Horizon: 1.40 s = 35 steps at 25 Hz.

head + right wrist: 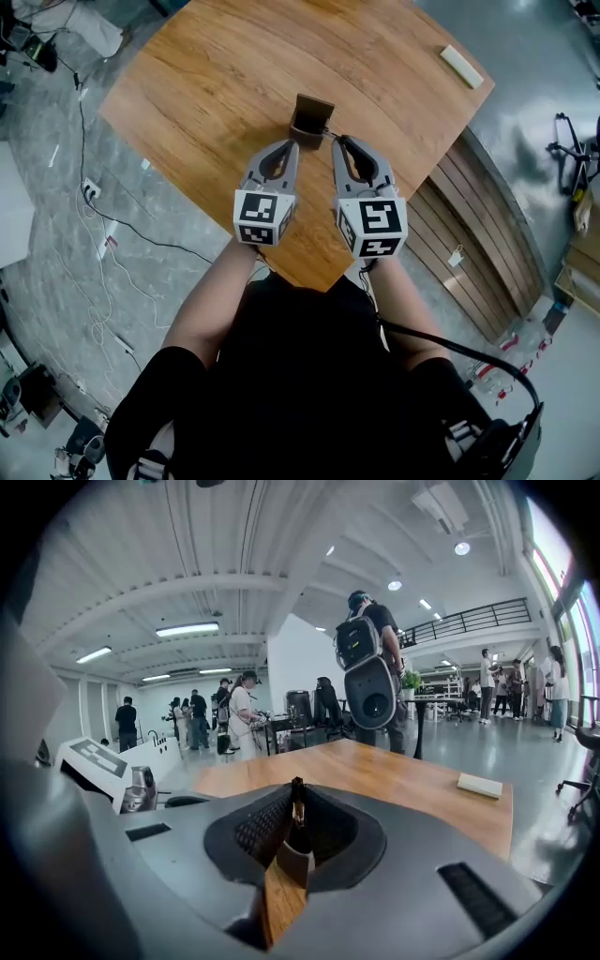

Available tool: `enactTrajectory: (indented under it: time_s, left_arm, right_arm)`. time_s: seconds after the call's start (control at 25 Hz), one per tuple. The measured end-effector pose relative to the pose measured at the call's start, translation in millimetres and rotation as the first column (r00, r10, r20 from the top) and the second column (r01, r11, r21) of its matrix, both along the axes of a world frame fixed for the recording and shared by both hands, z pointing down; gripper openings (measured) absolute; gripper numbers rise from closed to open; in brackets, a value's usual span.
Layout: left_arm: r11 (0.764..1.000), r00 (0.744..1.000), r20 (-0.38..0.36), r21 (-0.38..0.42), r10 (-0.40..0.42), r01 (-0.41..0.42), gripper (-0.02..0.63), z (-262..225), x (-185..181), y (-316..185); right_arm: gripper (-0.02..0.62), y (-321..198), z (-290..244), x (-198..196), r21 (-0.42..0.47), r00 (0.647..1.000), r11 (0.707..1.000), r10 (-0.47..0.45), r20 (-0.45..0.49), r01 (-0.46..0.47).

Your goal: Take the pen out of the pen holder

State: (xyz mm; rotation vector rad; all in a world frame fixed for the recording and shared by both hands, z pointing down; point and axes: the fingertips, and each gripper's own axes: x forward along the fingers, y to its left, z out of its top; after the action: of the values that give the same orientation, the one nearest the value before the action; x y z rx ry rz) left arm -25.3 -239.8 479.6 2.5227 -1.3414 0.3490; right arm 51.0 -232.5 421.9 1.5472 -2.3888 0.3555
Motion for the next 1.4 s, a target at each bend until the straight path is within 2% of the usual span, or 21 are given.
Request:
enactTrajectory:
  time_s: [0.32, 0.56, 1.08, 1.4]
  left_arm:
    - [0.999, 1.0, -0.001, 0.04, 0.002, -0.002, 0.0, -27.2, 2.3, 10.3]
    - [0.999, 1.0, -0.002, 0.034, -0.008, 0.008, 0.0, -27.4, -1.3, 4.0]
    - [0.999, 1.0, 0.0, -0.042, -0.025, 0.025, 0.0, 16.0, -9.0, -26.9]
    - [0.998, 1.0, 0.0, -0.056, -0.015, 0.015, 0.0, 32.7, -5.9, -35.5]
  right_arm:
    - [0.041, 21.5, -48.6, 2.0, 0.07, 1.0, 0.998, -0.006, 0.02, 0.005]
    - [0.041, 14.5, -47.8, 1.0, 0.067, 1.0, 0.998, -0.012, 0.003, 0.012]
    - [0.041, -38.1, 66.2, -9.3, -0.087, 0.999, 0.996, -0.037, -0.04, 0.034]
    - [0.041, -48.1, 118.1, -15.9, -0.165, 0.996, 0.986, -0.051, -0.068, 0.039]
